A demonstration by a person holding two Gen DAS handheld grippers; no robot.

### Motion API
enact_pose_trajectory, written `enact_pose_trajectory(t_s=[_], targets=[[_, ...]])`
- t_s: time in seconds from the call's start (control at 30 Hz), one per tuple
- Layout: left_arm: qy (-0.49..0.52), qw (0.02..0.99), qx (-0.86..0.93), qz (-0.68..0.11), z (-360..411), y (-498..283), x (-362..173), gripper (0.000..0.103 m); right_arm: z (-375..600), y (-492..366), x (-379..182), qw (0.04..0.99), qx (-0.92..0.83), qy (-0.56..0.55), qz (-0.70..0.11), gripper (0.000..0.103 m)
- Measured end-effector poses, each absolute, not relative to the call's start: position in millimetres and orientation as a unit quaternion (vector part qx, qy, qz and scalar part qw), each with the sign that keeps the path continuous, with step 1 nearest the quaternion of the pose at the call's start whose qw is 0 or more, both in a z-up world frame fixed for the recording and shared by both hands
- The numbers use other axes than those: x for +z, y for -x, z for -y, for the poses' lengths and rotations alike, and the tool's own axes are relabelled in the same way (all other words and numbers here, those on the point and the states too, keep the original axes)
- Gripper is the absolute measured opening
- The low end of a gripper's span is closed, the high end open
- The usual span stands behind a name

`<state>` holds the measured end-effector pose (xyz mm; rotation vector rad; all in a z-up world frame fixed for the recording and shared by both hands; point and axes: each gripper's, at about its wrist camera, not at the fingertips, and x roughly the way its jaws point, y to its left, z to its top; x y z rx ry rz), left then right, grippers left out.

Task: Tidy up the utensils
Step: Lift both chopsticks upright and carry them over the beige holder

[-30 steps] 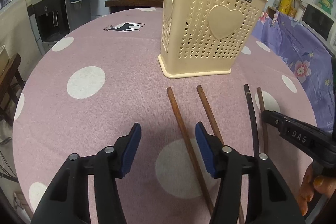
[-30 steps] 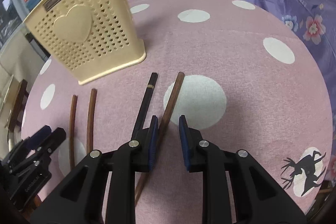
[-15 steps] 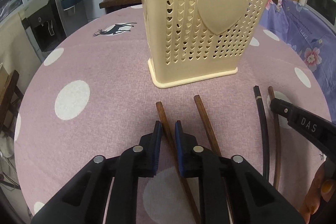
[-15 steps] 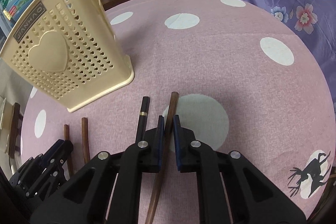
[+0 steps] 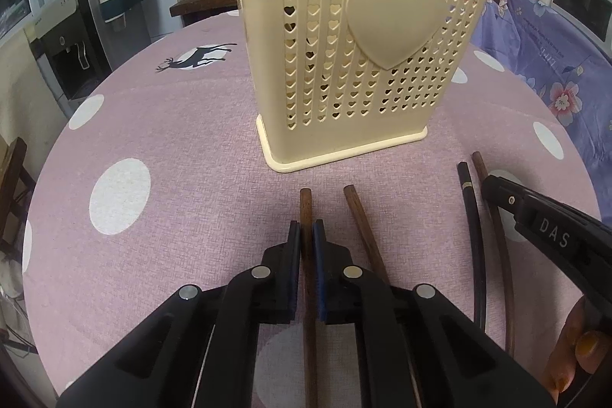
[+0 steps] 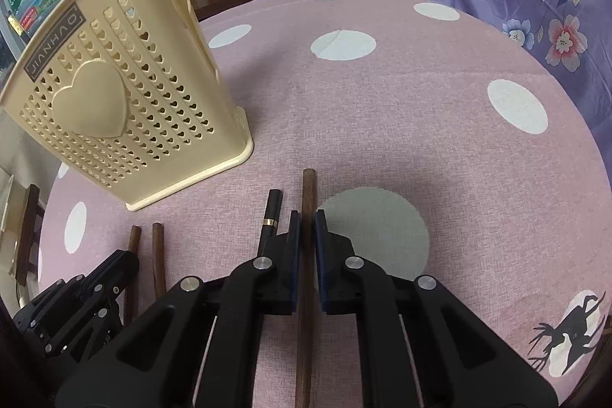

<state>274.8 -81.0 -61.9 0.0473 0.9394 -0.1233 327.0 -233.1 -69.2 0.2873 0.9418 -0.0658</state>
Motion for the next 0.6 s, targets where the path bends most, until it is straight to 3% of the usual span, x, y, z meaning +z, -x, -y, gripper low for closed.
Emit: enact_pose_trajectory(t_s=[0.3,0.6], targets=[[0.028,0.906,-0.082,-0.414,57,-259,-30,0.008,246,-299,-41,0.902,0.02,-0.161,-0.401,0.008],[0.067,0.937,-0.119,-0.321,29,-210,43,0.008,257,-240,27,0.933,0.099,-0.146,-0.313,0.008]])
